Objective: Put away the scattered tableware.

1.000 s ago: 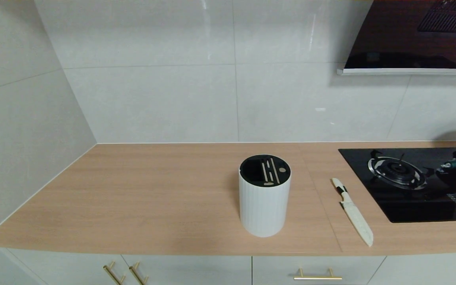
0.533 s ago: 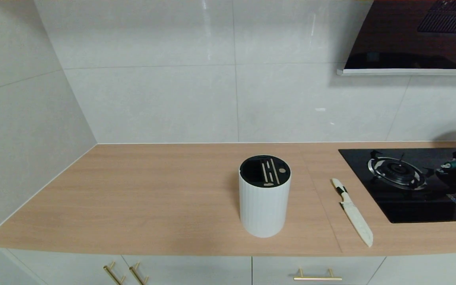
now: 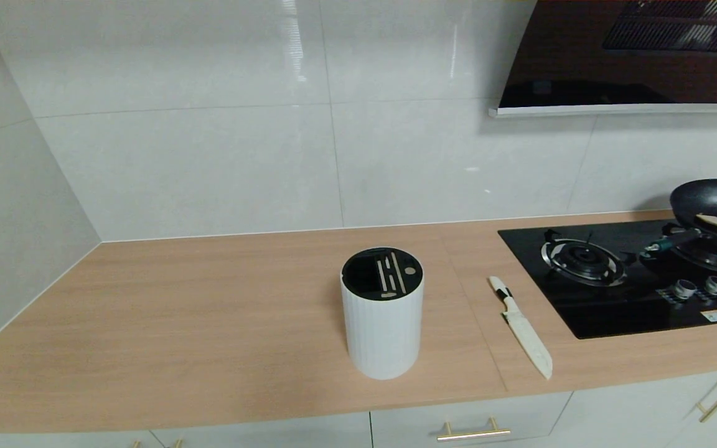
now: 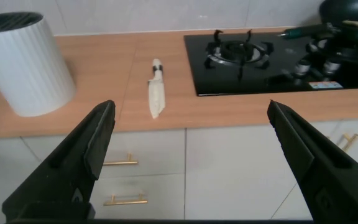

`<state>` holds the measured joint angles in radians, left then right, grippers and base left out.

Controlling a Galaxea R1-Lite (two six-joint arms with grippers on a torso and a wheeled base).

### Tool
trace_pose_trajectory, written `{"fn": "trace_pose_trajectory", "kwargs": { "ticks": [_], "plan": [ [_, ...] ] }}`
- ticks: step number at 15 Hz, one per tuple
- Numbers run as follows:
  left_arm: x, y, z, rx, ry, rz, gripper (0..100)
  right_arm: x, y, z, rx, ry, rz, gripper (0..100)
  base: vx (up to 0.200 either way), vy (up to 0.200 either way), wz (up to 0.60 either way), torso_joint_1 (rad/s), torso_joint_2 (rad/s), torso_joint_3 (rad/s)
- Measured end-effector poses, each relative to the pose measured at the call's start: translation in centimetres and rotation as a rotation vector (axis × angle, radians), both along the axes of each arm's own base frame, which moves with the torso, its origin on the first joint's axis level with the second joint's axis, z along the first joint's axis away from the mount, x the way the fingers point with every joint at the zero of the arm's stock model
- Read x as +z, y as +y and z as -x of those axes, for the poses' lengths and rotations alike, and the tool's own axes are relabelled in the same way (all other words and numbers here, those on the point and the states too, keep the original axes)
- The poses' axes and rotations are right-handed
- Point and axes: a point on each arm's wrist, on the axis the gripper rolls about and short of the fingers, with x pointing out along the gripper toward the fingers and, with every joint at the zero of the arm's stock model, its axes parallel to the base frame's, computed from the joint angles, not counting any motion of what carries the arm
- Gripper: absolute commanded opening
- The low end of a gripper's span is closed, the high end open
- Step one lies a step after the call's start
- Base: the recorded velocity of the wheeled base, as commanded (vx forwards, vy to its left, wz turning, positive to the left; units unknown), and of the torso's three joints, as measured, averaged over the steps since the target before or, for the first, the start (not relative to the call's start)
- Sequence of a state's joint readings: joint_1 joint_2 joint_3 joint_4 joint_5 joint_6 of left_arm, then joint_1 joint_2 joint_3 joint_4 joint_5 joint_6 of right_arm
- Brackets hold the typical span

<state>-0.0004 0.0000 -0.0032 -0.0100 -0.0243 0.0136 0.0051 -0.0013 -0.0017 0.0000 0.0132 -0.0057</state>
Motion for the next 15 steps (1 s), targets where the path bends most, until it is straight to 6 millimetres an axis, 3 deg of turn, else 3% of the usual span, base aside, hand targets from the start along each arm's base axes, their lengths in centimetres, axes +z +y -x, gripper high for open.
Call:
{"fn": "trace_pose_trajectory", "kwargs": {
  "ticks": [15],
  "plan": [
    [0.0,0.0,0.0,0.001,0.0,0.0,100,0.01,0.01,0.0,0.005,0.0,0.007,100,0.0,0.0,0.0,0.0,0.0,0.0]
  ]
}}
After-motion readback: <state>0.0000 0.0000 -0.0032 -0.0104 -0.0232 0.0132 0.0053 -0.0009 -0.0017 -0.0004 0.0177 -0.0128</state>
